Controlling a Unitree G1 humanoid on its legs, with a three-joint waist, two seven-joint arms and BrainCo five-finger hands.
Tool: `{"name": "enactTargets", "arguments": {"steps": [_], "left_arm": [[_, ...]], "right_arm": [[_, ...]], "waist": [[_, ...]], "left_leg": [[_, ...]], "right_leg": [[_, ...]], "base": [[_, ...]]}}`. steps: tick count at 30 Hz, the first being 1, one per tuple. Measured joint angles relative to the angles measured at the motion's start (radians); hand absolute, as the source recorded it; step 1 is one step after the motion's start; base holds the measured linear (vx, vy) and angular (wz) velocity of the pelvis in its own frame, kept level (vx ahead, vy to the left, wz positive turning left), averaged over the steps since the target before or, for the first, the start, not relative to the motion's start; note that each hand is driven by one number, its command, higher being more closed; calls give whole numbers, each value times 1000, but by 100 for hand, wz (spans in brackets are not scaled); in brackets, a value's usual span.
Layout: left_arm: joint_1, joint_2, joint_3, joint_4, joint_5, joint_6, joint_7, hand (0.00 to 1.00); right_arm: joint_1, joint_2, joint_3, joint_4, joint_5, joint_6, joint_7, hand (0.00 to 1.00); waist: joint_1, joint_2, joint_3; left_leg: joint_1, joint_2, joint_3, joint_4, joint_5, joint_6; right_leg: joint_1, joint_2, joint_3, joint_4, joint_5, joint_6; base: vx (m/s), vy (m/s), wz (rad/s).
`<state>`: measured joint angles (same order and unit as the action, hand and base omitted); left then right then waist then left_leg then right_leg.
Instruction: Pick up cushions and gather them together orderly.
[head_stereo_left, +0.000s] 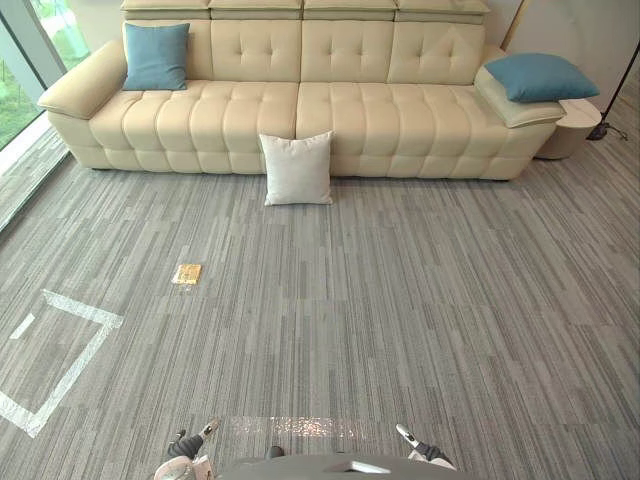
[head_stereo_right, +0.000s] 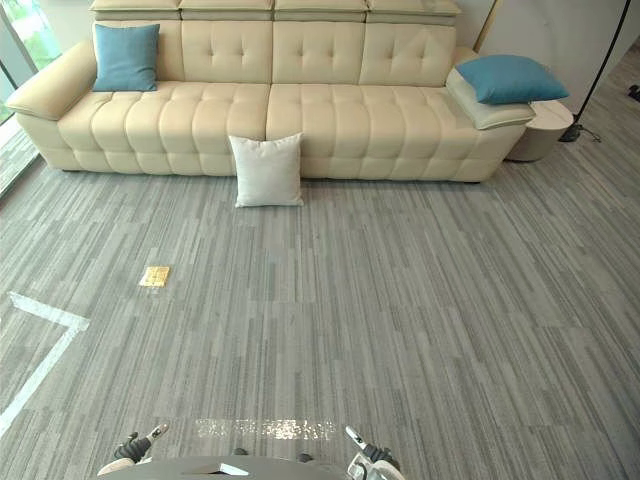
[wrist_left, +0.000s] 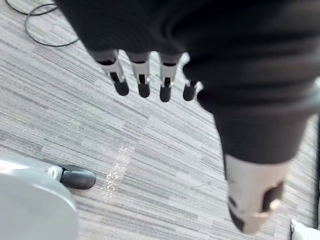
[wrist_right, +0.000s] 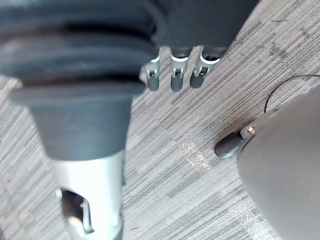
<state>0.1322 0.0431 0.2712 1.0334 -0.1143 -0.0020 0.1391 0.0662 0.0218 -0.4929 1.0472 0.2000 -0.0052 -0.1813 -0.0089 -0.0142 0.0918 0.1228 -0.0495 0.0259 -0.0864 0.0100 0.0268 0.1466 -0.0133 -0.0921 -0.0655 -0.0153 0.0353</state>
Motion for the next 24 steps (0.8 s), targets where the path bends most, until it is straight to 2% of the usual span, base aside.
{"name": "enactTargets", "arguments": {"steps": [6, 11, 14, 17, 18, 20, 22, 23, 24], "left_arm": [[0, 0, 0, -2, 0, 0, -1, 0], [0, 0, 0, -18, -1, 0, -1, 0], [1, 0, 0, -29, -1, 0, -2, 0], [-2, 5, 5, -72, -2, 0, -14, 0], [-3, 5, 5, -81, -2, 0, -14, 0], [-24, -6, 9, -109, -7, -1, -15, 0], [-30, -27, 11, -119, -22, -2, -15, 0], [-38, -43, 10, -120, -31, -6, -16, 0], [-39, -45, 10, -122, -37, -9, -19, 0]], "right_arm": [[6, 6, -1, -10, 0, -1, 0, 0], [9, 9, -4, -18, 1, -4, 0, 0], [21, 24, -29, -47, 2, -10, 0, 0], [29, 48, -28, -90, 9, -12, 0, 0], [28, 51, -28, -94, 9, -13, 0, 0], [22, 59, -19, -113, 9, -12, 0, 0], [13, 51, -2, -129, 9, -12, -1, 0], [7, 39, 8, -128, 9, -12, -1, 0], [2, 38, 13, -129, 9, -12, -1, 0]], "waist": [[0, -4, 4], [6, -12, 11], [7, -13, 16], [10, -25, 44], [9, -29, 49], [15, -37, 69], [20, -27, 75], [18, -13, 81], [23, -11, 80]], "left_leg": [[-10, 2, -11, 0, -11, -15], [-8, 6, -33, 0, -21, -23], [-6, 8, -24, 11, -37, -39], [-88, 11, 58, 230, -140, -66], [-107, 13, 81, 278, -153, -71], [-221, 31, 142, 528, -201, -92], [-294, 64, 170, 614, -271, -67], [-339, 83, 170, 625, -286, -55], [-374, 93, 171, 596, -277, -55]], "right_leg": [[-10, 1, -11, 27, -23, -4], [-20, -1, -45, 77, -69, -7], [-34, -7, -55, 127, -113, -10], [-42, -30, -56, 208, -173, -12], [-42, -35, -58, 220, -184, -15], [-31, -53, -56, 233, -207, -29], [-20, -54, -51, 227, -218, -33], [-1, -61, -46, 220, -235, -39], [5, -80, -31, 219, -249, -21]], "base": [[-34, -38, 6], [31, -51, 17], [89, -42, 9], [92, -25, 8], [31, -23, 12], [74, -12, 5], [105, 37, -5], [136, 136, -18], [253, 261, -34]]}}
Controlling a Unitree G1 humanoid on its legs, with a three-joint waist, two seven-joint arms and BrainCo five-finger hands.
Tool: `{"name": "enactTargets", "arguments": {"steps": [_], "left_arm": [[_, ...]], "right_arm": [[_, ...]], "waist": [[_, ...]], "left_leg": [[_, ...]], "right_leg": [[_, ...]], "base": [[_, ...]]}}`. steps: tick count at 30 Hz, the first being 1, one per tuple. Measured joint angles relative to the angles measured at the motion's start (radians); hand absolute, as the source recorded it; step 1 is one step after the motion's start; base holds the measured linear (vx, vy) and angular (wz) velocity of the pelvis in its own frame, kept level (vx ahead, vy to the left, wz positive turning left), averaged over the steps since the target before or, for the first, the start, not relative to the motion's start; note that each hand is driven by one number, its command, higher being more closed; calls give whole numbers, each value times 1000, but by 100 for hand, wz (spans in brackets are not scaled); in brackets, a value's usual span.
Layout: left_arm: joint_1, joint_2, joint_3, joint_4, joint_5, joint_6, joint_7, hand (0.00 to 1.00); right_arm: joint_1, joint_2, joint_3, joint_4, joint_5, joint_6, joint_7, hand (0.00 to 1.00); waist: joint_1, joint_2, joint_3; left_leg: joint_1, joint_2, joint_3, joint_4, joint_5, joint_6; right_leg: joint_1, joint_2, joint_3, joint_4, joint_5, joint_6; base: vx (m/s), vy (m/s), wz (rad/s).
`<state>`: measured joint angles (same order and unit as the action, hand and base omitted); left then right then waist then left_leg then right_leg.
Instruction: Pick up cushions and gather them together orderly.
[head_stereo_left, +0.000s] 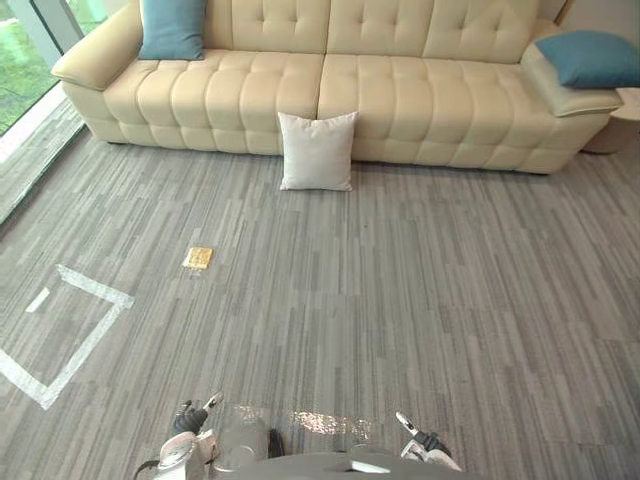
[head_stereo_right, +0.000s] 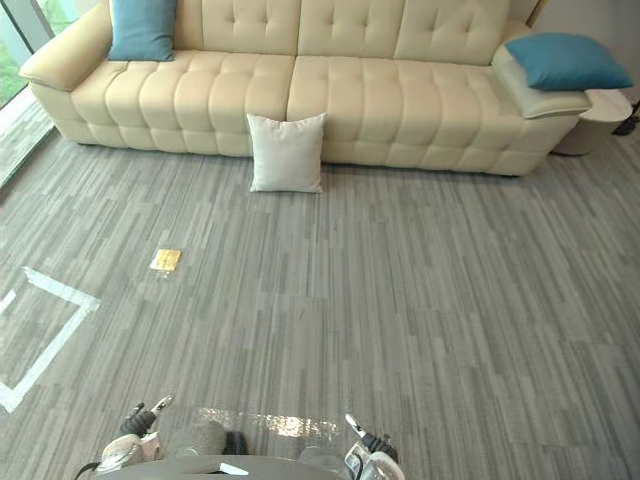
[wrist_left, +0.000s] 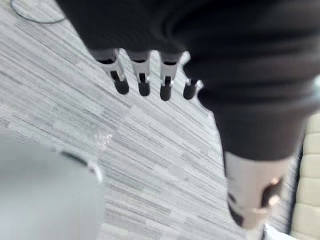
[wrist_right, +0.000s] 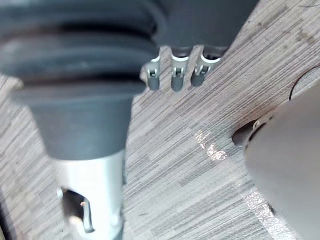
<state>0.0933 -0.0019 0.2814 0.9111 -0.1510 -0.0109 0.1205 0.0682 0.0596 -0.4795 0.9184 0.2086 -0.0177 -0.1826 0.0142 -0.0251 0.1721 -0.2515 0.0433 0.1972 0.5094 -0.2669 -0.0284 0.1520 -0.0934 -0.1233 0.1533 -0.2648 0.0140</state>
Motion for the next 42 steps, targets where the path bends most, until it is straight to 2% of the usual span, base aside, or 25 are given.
{"name": "enactTargets", "arguments": {"steps": [2, 4, 5, 6, 7, 10, 13, 16, 17, 18, 19, 21, 23, 25, 27, 29, 30, 31, 33, 34, 38, 39, 40, 41, 42], "left_arm": [[0, -4, 0, -15, -2, -7, -2, 0], [0, -19, 0, -35, -5, -14, -1, 0], [-4, -16, 0, -36, -5, -17, -2, 0], [-15, -7, 0, -33, -4, -21, 2, 0], [-20, -4, 6, -29, -5, -21, 3, 0], [-23, 9, 9, -13, -15, -20, 5, 0], [-22, 47, -13, 17, -23, -19, 5, 0], [-7, 55, -48, 27, -23, -11, 5, 0], [0, 57, -71, 28, -23, -10, 5, 0], [0, 57, -89, 36, -23, -9, 5, 0], [-1, 55, -95, 44, -24, -8, 5, 0], [-4, 47, -95, 50, -42, 1, 7, 0], [-8, 39, -90, 55, -42, 1, 7, 0], [-33, 33, -77, 91, -41, 3, 7, 0], [-42, 12, -55, 91, -41, 4, 7, 0], [-54, -9, -45, 90, -38, 3, 5, 0], [-57, -14, -45, 92, -38, 4, 5, 0], [-72, -37, -27, 107, -35, 5, 4, 0], [-99, -63, -18, 111, -18, 2, 3, 0], [-102, -78, -20, 118, -8, 2, 2, 0], [-106, -78, -26, 117, -1, 5, -3, 0], [-104, -79, -26, 106, -1, 7, -4, 0], [-102, -78, -24, 98, -2, 10, -4, 0], [-83, -79, -16, 81, -3, 10, -5, 0], [-73, -79, -1, 50, -3, 9, -5, 0]], "right_arm": [[-1, -5, 22, -2, 0, 0, 0, 0], [-1, -21, 62, -2, -1, 0, -1, 0], [-3, -22, 75, 1, -1, 0, -1, 0], [-18, -14, 83, 2, -2, 1, 2, 0], [-37, 6, 81, 1, -2, 0, 1, 0], [-53, 9, 82, 13, -5, 1, 9, 0], [-52, 8, 59, 42, -15, -3, 17, 0], [-37, 1, 34, 49, -19, 0, 30, 0], [-33, 0, 34, 49, -19, 0, 30, 0], [-20, -2, 30, 41, -19, -1, 30, 0], [-7, -6, 30, 43, -19, -2, 29, 0], [2, -12, 44, 12, -19, -1, 29, 0], [21, -11, 44, -12, -13, -10, 30, 0], [16, -13, 44, -30, -11, -23, 30, 0], [4, -13, 44, -40, -10, -25, 30, 0], [5, -12, 44, -42, -8, -24, 30, 0], [3, -11, 46, -39, -9, -24, 30, 0], [-18, -25, 42, -40, -14, -22, 31, 0], [-42, -23, 31, -41, -19, -22, 32, 0], [-42, -25, 35, -44, -20, -21, 32, 0], [-26, -23, 40, -78, -20, -17, 39, 0], [-11, -22, 46, -87, -20, -17, 40, 0], [-5, -22, 48, -91, -20, -17, 40, 0], [4, -22, 56, -103, -20, -17, 40, 0], [8, -24, 64, -109, -19, -18, 40, 0]], "waist": [[6, 0, 1], [24, 7, -4], [27, 5, -8], [24, -5, -10], [21, -11, -12], [30, -33, -26], [34, -68, -51], [33, -54, -69], [21, -54, -69], [7, -50, -62], [0, -45, -55], [-14, -26, -39], [-22, -19, -38], [-35, -13, -33], [-48, -5, -28], [-56, -4, -22], [-59, 3, -16], [-46, 33, -2], [-50, 35, 27], [-55, 40, 23], [-85, 70, 10], [-85, 72, 11], [-82, 73, 12], [-75, 79, 13], [-65, 84, 16]], "left_leg": [[-54, 10, -11, -78, 50, -8], [-113, 27, -24, -156, 230, -30], [-117, 17, -7, -138, 228, 11], [-141, 12, 9, -92, 173, 21], [-160, 13, 14, -56, 143, 40], [-127, 10, 55, -15, 110, 86], [-85, -20, 51, -2, 95, 103], [1, -34, 52, -69, 40, 91], [66, -53, 51, -131, 18, 93], [130, -65, 43, -182, 6, 94], [165, -69, 39, -200, 2, 99], [313, -59, 24, -282, -23, 92], [386, -38, 23, -317, -43, 85], [462, -6, 20, -355, -45, 76], [519, 18, 12, -390, -45, 75], [586, 36, -10, -418, -46, 74], [608, 41, -15, -423, -45, 62], [621, 70, -18, -417, -23, 28], [643, 61, -39, -408, 48, 6], [672, 68, -60, -391, 98, -31], [590, 136, -149, -192, 160, -86], [519, 150, -196, -36, 236, -151], [475, 152, -221, 52, 300, -179], [380, 165, -240, 265, 380, -220], [291, 186, -205, 463, 303, -207]], "right_leg": [[19, -32, 31, -7, -32, 22], [44, -67, 64, -32, -71, 55], [50, -78, 80, -42, -77, 42], [46, -80, 132, -49, -49, -1], [27, -72, 172, -38, 4, -6], [34, -91, 234, -35, 126, 10], [18, -120, 242, 42, 170, 26], [-70, -117, 291, 268, 204, 123], [-147, -115, 299, 440, 262, 193], [-201, -116, 288, 591, 361, 214], [-225, -118, 272, 672, 354, 203], [-365, -98, 147, 946, 132, 95], [-461, -69, 59, 956, 43, 75], [-562, -37, -51, 780, -21, 40], [-607, -13, -85, 578, 9, 19], [-615, 16, -62, 259, 184, 12], [-587, 23, -62, 232, 292, -2], [-565, 49, -77, 246, 302, -19], [-581, 32, -66, 375, 208, -46], [-580, 28, -73, 465, 118, -63], [-516, 76, -120, 447, 42, -78], [-470, 95, -129, 410, 31, -87], [-439, 104, -129, 385, 28, -90], [-370, 127, -117, 327, 27, -94], [-295, 150, -102, 273, 29, -100]], "base": [[259, 272, -38], [353, 355, -46], [347, 282, -47], [465, 289, -31], [465, 289, -23], [493, 286, -18], [359, 106, -33], [280, 43, -32], [271, 37, -2], [276, 32, 8], [285, 24, 11], [292, -17, -4], [324, -95, 5], [277, -123, 25], [448, -214, 51], [590, -296, 66], [599, -270, 34], [666, -310, 15], [571, -278, 5], [402, -201, 1], [454, -200, 11], [345, -108, 13], [432, -121, -1], [494, -95, -23], [476, -73, -36]]}}
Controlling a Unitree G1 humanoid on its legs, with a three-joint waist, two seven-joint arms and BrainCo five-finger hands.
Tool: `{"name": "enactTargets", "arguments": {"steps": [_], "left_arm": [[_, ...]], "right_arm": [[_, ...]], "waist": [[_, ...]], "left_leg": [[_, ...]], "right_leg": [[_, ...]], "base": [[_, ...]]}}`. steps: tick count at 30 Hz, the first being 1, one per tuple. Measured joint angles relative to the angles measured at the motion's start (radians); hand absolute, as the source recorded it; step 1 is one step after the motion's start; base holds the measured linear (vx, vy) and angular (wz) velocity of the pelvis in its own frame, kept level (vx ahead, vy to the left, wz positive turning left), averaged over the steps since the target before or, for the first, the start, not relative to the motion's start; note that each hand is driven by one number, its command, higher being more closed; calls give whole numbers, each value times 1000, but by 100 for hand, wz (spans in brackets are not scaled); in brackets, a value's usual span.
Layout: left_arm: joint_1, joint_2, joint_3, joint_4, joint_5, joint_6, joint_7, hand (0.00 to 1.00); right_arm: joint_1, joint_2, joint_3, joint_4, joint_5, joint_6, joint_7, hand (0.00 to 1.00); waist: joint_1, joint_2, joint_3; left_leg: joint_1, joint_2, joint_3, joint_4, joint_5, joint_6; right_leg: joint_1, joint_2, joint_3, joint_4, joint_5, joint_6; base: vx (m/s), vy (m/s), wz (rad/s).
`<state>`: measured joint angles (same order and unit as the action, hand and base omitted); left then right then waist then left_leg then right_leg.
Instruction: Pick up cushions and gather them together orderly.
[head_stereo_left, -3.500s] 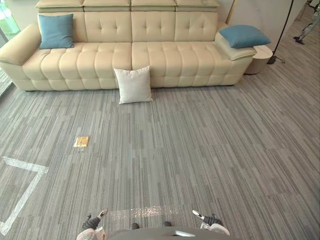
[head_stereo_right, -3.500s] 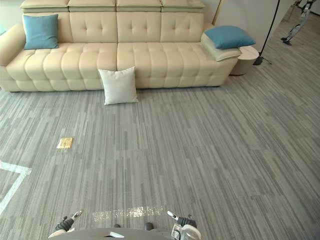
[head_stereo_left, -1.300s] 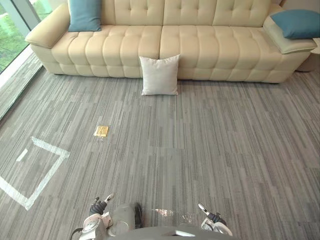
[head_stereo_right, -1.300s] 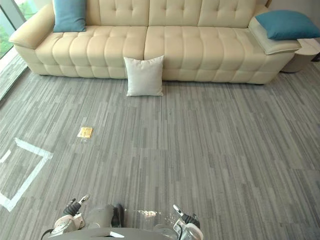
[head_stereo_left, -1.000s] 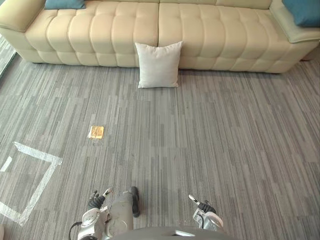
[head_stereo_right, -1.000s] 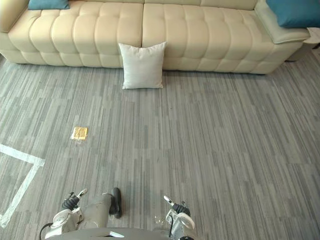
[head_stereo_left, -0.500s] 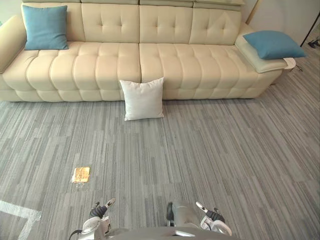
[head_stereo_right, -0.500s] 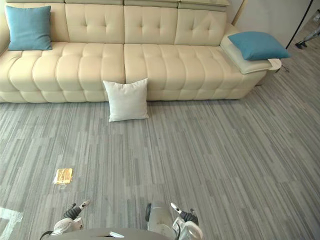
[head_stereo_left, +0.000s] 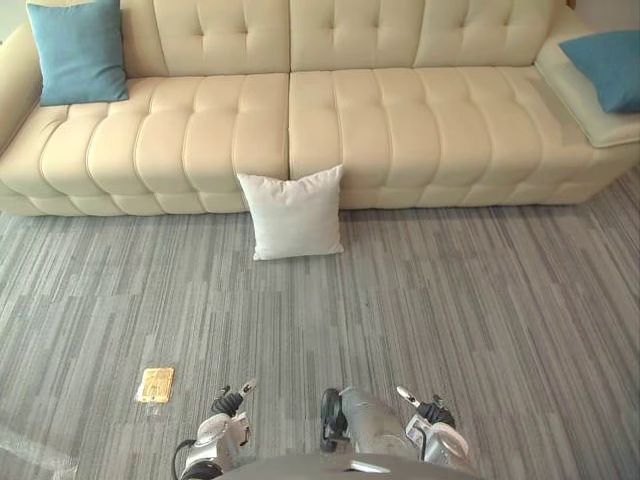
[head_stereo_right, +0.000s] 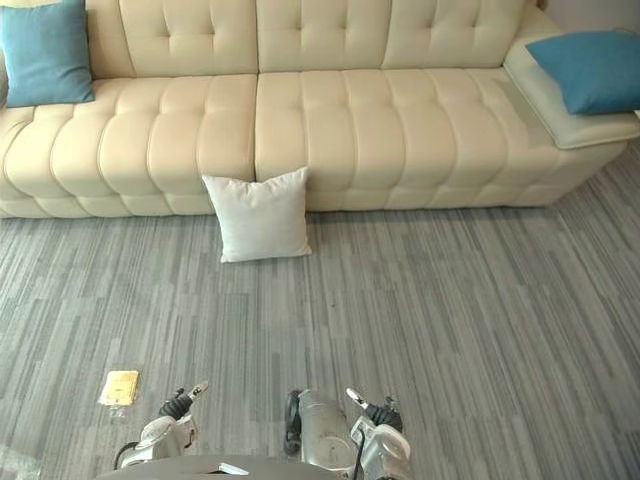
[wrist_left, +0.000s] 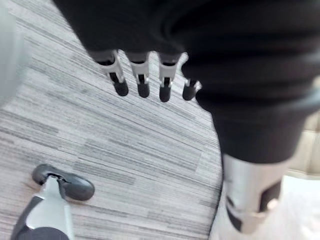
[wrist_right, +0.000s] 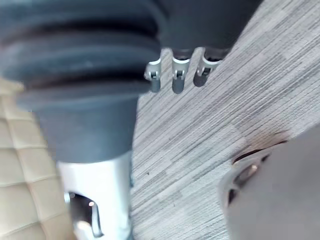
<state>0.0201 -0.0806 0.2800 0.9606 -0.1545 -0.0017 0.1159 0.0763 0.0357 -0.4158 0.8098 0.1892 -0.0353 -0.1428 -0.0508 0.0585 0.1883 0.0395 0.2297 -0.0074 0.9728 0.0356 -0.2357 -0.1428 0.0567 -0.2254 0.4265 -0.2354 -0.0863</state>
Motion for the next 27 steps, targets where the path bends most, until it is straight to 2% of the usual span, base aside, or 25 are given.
{"name": "enactTargets", "arguments": {"steps": [1, 2, 3, 4, 5, 6, 7, 8, 9, 10, 11, 12, 13, 16, 17, 18, 19, 20, 22, 24, 25, 27], "left_arm": [[5, 1, 4, -14, -1, -1, 1, 0], [10, 2, 11, -32, -14, -2, 2, 0], [12, 1, 12, -42, -19, -2, 1, 0], [14, 1, 13, -55, -19, -8, 1, 0], [14, 4, 15, -62, -19, -9, 1, 0], [14, 2, 15, -68, -19, -10, 1, 0], [13, 4, 19, -71, -19, -12, 1, 0], [13, 4, 24, -80, -18, -17, 1, 0], [14, 4, 24, -81, -18, -21, 2, 0], [21, 7, 25, -84, -18, -22, 2, 0], [24, 11, 24, -84, -17, -22, 2, 0], [22, 27, 23, -81, -17, -22, 3, 0], [21, 30, 23, -80, -17, -22, 3, 0], [23, 75, 24, -43, -17, -20, 3, 0], [24, 79, 25, -33, -17, -20, 6, 0], [33, 83, 25, -14, -18, -17, 9, 0], [43, 84, 23, -3, -17, -17, 10, 0], [42, 87, 17, 4, -17, -14, 10, 0], [42, 95, -9, 16, -18, -11, 10, 0], [42, 102, -8, 25, -18, -9, 11, 0], [45, 103, -8, 34, -19, -8, 11, 0], [48, 101, -8, 36, -19, -8, 11, 0]], "right_arm": [[1, -2, 7, 1, 0, 0, 0, 0], [-3, -2, 17, 3, 0, 0, -1, 0], [-2, -3, 21, 4, 0, 0, -1, 0], [-4, -7, 24, 7, 1, 1, -1, 0], [-6, -8, 27, 11, 1, 0, -2, 0], [-11, -6, 28, 22, 1, 1, -2, 0], [-11, -4, 27, 30, 1, 1, -2, 0], [-4, -1, 27, 32, 1, 1, -2, 0], [2, 1, 27, 32, 0, 1, -3, 0], [3, 4, 34, 36, 0, 3, -6, 0], [2, 4, 44, 40, 0, 3, -7, 0], [-4, 14, 61, 56, -1, 9, -9, 0], [-14, 18, 63, 61, -1, 10, -8, 0], [-32, 31, 74, 79, -2, 19, -2, 0], [-32, 33, 72, 74, -2, 17, 0, 0], [-33, 34, 75, 71, -3, 14, 1, 0], [-33, 29, 89, 73, -3, 13, 4, 0], [-29, 28, 98, 76, -4, 15, 8, 0], [-27, 28, 96, 60, -5, 9, 8, 0], [-29, 28, 94, 61, -10, 9, 9, 0], [-28, 26, 91, 67, -17, 8, 8, 0], [-28, 25, 91, 71, -22, 8, 9, 0]], "waist": [[9, 0, 3], [27, -7, 5], [35, -10, 6], [46, -3, 3], [50, -3, 3], [59, -10, 6], [66, -16, 7], [77, -24, 10], [82, -27, 8], [90, -34, 5], [89, -42, 0], [77, -62, -15], [75, -66, -16], [91, -116, -33], [93, -118, -33], [101, -117, -33], [97, -110, -31], [85, -108, -30], [73, -106, -29], [75, -109, -25], [72, -110, -28], [66, -107, -30]], "left_leg": [[-32, 8, 30, 69, -45, 3], [-96, 9, 88, 130, -126, 43], [-132, 9, 111, 136, -162, 67], [-250, 10, 169, 89, -242, 124], [-282, 9, 186, 58, -262, 134], [-319, 5, 232, -51, -288, 163], [-325, -3, 260, -140, -294, 173], [-345, -30, 282, -313, -284, 181], [-352, -57, 277, -455, -248, 184], [-349, -100, 251, -592, -76, 200], [-342, -119, 251, -600, -51, 234], [-336, -155, 261, -613, -78, 249], [-339, -161, 263, -612, -86, 261], [-288, -204, 312, -590, -135, 330], [-265, -211, 318, -595, -149, 333], [-209, -219, 340, -616, -174, 335], [-161, -221, 342, -633, -197, 336], [-128, -223, 342, -641, -207, 336], [-51, -225, 340, -695, -232, 326], [11, -230, 345, -731, -237, 320], [62, -226, 345, -762, -236, 310], [92, -214, 340, -784, -236, 293]], "right_leg": [[42, 9, 13, -29, 0, -2], [123, 16, 44, -81, -1, -4], [157, 16, 56, -112, -3, -5], [239, 13, 82, -189, -1, 1], [260, 8, 89, -209, 1, 10], [301, -9, 103, -237, 9, 32], [327, -25, 110, -253, 7, 43], [376, -56, 116, -283, -6, 66], [407, -78, 120, -302, -19, 87], [457, -113, 140, -328, -42, 114], [462, -121, 147, -332, -42, 113], [450, -154, 163, -329, -18, 95], [440, -159, 173, -320, 6, 90], [417, -217, 261, -220, 84, 119], [408, -220, 275, -175, 95, 122], [363, -231, 300, -37, 116, 139], [302, -233, 320, 133, 122, 181], [233, -226, 318, 289, 99, 208], [99, -238, 249, 493, 56, 203], [39, -256, 200, 526, 16, 186], [17, -262, 144, 470, -24, 177], [4, -262, 92, 373, -40, 165]], "base": [[446, -17, -58], [277, 25, -50], [403, 87, -59], [339, 101, -41], [433, 154, -47], [330, 130, -33], [458, 184, -36], [499, 221, -22], [717, 373, -30], [621, 349, -24], [537, 314, -12], [327, 191, 7], [435, 278, 8], [531, 316, -7], [422, 210, -39], [362, 168, -54], [374, 172, -48], [301, 138, -26], [214, 86, -12], [147, -9, -9], [119, -49, -3], [108, -96, 5]]}}
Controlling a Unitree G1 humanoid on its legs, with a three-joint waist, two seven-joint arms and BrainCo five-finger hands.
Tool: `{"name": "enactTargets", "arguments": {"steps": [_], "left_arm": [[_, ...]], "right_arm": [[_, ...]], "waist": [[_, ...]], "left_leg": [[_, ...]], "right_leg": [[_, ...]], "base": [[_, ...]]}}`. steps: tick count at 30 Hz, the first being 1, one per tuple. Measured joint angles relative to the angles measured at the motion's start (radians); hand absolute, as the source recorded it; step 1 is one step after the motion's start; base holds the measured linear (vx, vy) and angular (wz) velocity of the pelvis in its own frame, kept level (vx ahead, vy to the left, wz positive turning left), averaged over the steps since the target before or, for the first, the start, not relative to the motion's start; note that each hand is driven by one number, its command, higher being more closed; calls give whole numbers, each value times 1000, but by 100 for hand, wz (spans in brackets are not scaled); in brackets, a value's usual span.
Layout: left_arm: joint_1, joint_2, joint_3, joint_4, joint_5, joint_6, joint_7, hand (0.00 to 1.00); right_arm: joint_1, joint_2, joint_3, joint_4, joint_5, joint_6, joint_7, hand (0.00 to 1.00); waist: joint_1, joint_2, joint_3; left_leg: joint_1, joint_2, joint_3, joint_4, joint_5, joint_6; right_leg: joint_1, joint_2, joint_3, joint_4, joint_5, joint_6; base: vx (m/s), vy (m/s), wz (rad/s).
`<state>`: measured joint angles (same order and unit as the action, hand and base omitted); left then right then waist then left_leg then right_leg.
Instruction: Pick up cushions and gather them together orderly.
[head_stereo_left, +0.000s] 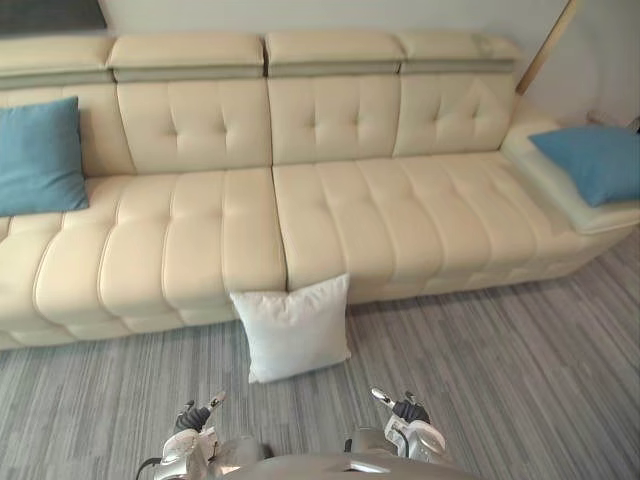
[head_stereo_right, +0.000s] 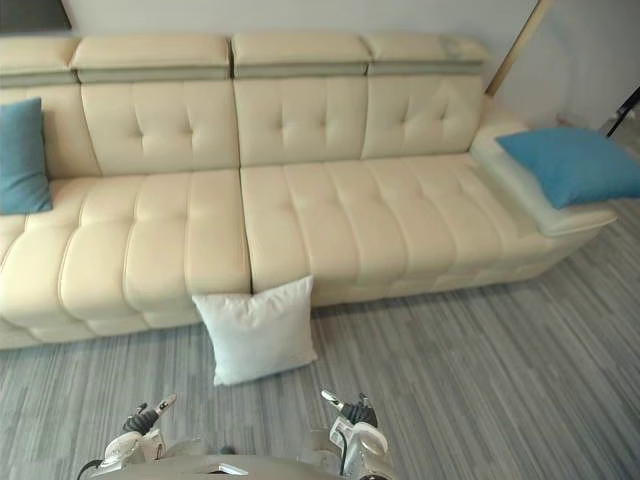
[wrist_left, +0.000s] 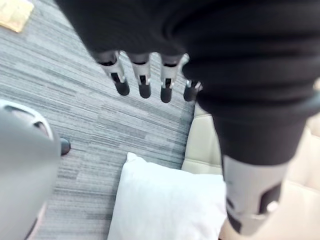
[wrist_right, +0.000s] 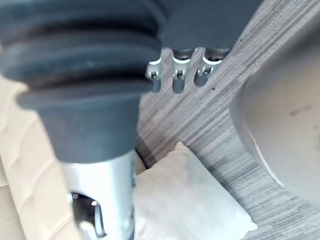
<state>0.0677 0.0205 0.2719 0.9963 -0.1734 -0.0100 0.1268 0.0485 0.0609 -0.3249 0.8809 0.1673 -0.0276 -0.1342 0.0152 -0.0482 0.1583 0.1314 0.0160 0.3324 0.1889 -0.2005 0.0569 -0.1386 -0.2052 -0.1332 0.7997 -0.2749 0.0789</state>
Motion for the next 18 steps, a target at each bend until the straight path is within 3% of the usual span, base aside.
{"name": "enactTargets", "arguments": {"steps": [3, 4, 5, 7, 9, 14, 18], "left_arm": [[0, -2, 4, 5, -2, 0, 0, 0], [2, -1, 5, 5, -1, 0, -1, 0], [2, -2, 12, 8, 0, 0, 0, 0], [-2, -40, 26, 25, 1, 1, -2, 0], [-5, -64, 43, 28, 3, 1, -2, 0], [-4, -67, 61, 14, 23, 1, -7, 0], [-2, -59, 61, -15, 22, 1, -9, 0]], "right_arm": [[-9, -1, -2, 0, -6, 0, 0, 0], [-10, -1, -2, 1, -7, 1, 0, 0], [-8, 1, -3, 2, -7, 1, 0, 0], [-12, -34, -13, 8, -9, 1, 0, 0], [-13, -48, -32, 7, -9, 2, 0, 0], [13, -46, -34, 6, -8, 2, 0, 0], [35, -46, -32, 4, -8, 1, 0, 0]], "waist": [[-9, 8, -1], [-12, 7, -1], [-16, 4, -3], [-16, 54, -5], [-17, 74, 0], [-15, 61, -8], [-2, 49, -8]], "left_leg": [[11, 42, -2, -16, -6, -52], [14, 51, -7, -16, -11, -77], [20, 53, -24, -15, -15, -97], [34, 95, -50, -39, -11, -127], [59, 109, -73, -82, 11, -146], [61, 135, -149, -54, 16, -157], [-63, 156, -182, 182, 8, -167]], "right_leg": [[-35, 39, -45, -321, 39, -20], [-33, 53, -34, -437, 107, -27], [-13, 65, -32, -475, 216, -25], [-2, 109, -43, -463, 196, -47], [0, 127, -65, -442, 168, -68], [48, 125, -136, -407, 83, -75], [110, 112, -198, -464, 81, -68]], "base": [[157, -233, -5], [201, -270, 1], [259, -289, 6], [264, -266, 6], [205, -200, 9], [82, -160, 48], [-13, -59, 51]]}}
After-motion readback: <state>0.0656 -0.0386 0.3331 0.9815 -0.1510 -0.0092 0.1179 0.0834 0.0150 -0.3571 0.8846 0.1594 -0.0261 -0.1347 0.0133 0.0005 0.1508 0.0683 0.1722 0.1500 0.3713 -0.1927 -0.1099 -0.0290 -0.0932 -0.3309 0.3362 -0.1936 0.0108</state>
